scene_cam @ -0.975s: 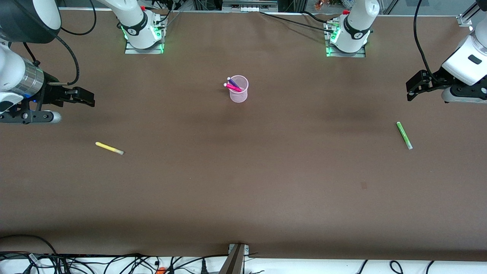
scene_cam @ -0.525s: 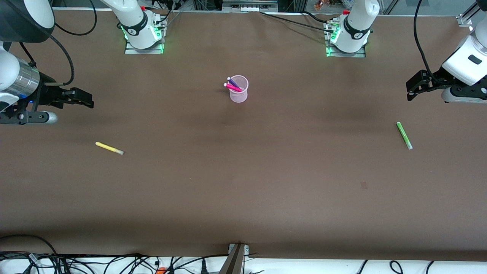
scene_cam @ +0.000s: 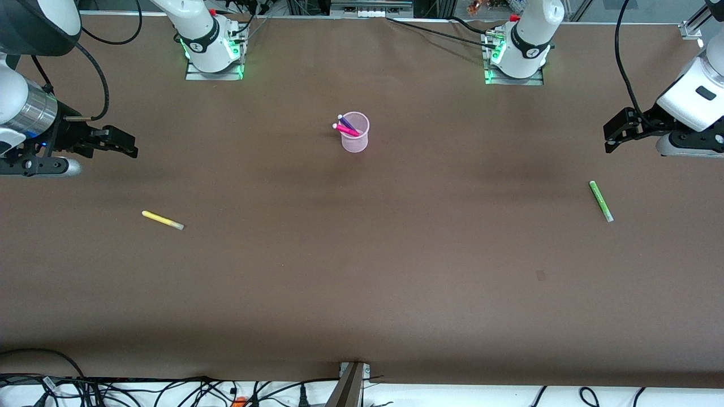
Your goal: Organize pens into pink holder with both arms
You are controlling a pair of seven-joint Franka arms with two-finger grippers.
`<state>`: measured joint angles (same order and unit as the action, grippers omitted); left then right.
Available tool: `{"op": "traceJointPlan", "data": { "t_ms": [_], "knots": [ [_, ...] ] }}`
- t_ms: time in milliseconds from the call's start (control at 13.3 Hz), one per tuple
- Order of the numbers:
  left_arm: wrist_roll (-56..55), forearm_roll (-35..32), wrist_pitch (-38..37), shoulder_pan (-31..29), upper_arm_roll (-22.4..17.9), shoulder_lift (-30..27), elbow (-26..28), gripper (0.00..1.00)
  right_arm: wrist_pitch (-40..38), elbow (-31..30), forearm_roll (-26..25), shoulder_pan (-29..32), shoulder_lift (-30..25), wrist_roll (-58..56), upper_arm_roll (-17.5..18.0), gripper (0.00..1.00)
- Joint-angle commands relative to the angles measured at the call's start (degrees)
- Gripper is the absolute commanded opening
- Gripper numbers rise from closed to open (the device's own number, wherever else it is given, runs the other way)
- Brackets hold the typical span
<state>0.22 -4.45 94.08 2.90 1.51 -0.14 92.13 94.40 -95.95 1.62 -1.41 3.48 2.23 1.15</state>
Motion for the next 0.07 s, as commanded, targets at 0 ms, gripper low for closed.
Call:
{"op": "traceJointPlan", "data": {
  "t_ms": [0],
  "knots": [
    [-0.3,0.49,-1.88,-0.09,-0.02,1.01,-2.22,1.0,0.17,-1.26,0.76,1.32,-1.46,0.67,1.23,0.99]
  ]
}}
